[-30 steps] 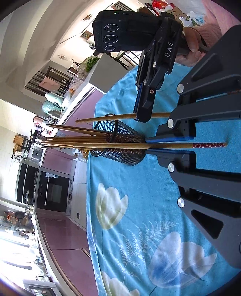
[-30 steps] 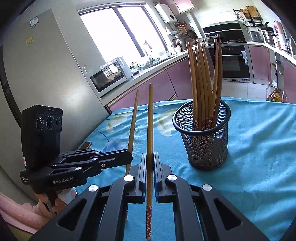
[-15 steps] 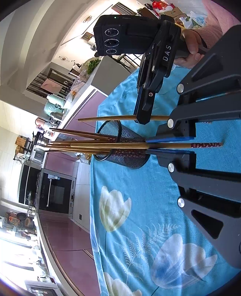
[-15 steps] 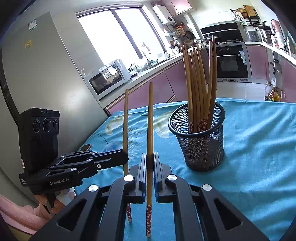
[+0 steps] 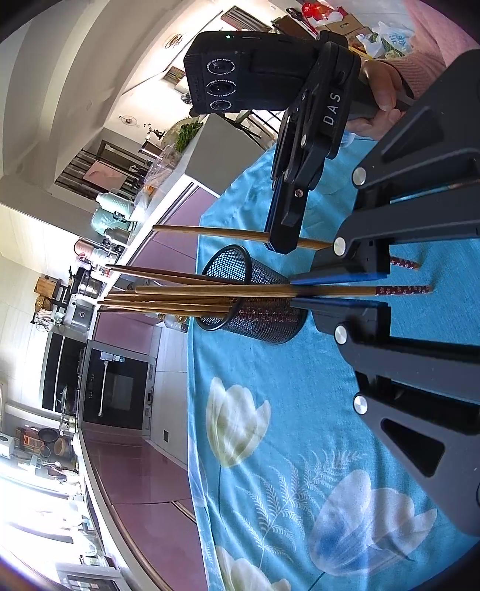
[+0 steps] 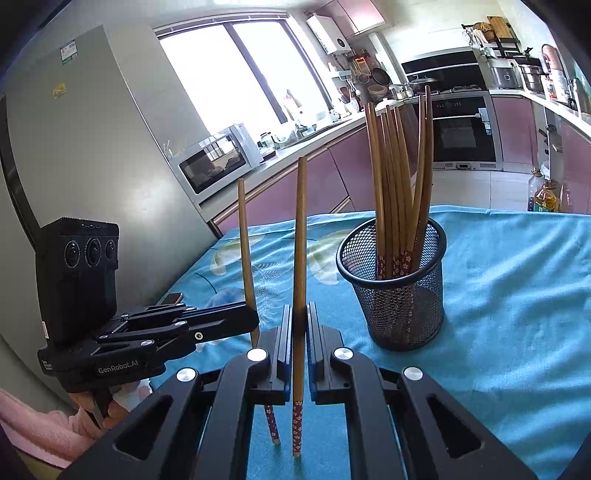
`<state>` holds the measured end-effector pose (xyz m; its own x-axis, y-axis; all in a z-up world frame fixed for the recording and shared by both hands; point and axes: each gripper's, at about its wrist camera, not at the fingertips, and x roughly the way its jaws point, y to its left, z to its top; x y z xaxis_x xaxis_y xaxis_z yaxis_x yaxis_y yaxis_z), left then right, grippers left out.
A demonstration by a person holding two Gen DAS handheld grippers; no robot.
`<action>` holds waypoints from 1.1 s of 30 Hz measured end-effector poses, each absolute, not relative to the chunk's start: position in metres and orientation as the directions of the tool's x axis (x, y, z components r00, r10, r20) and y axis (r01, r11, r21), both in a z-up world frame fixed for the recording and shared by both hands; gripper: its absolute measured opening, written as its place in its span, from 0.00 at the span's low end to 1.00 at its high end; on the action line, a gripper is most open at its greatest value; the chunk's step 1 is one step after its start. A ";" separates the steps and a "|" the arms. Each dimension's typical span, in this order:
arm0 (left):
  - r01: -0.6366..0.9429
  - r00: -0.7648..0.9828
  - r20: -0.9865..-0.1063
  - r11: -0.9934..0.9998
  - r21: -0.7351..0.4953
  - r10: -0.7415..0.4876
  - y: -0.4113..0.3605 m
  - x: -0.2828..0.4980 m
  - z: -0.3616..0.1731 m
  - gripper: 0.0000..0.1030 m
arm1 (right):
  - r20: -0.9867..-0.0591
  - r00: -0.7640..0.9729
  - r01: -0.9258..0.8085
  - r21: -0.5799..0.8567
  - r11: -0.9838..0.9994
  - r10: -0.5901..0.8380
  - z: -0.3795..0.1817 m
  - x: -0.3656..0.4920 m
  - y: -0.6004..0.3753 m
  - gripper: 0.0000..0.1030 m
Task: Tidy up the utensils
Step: 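Carry both upright chopsticks over the mesh cup with both grippers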
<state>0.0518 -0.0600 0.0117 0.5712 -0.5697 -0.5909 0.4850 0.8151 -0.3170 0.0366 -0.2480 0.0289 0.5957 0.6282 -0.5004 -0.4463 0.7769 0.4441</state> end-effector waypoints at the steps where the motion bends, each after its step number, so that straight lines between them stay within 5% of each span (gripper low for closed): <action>1: 0.486 0.572 -0.590 0.815 -0.317 -0.570 -0.060 0.051 0.012 0.07 | -0.500 0.596 -0.447 0.443 0.777 0.628 0.029 0.037 -0.248 0.06; 33: 0.506 0.593 -0.559 0.808 -0.302 -0.580 -0.063 0.052 0.028 0.07 | -0.465 0.636 -0.455 0.420 0.785 0.616 0.044 0.034 -0.258 0.06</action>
<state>0.0517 -0.0629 0.0281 0.5928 -0.5796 -0.5592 0.5055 0.8082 -0.3019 0.0340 -0.2578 0.0441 0.6358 0.6164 -0.4645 -0.4546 0.7855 0.4199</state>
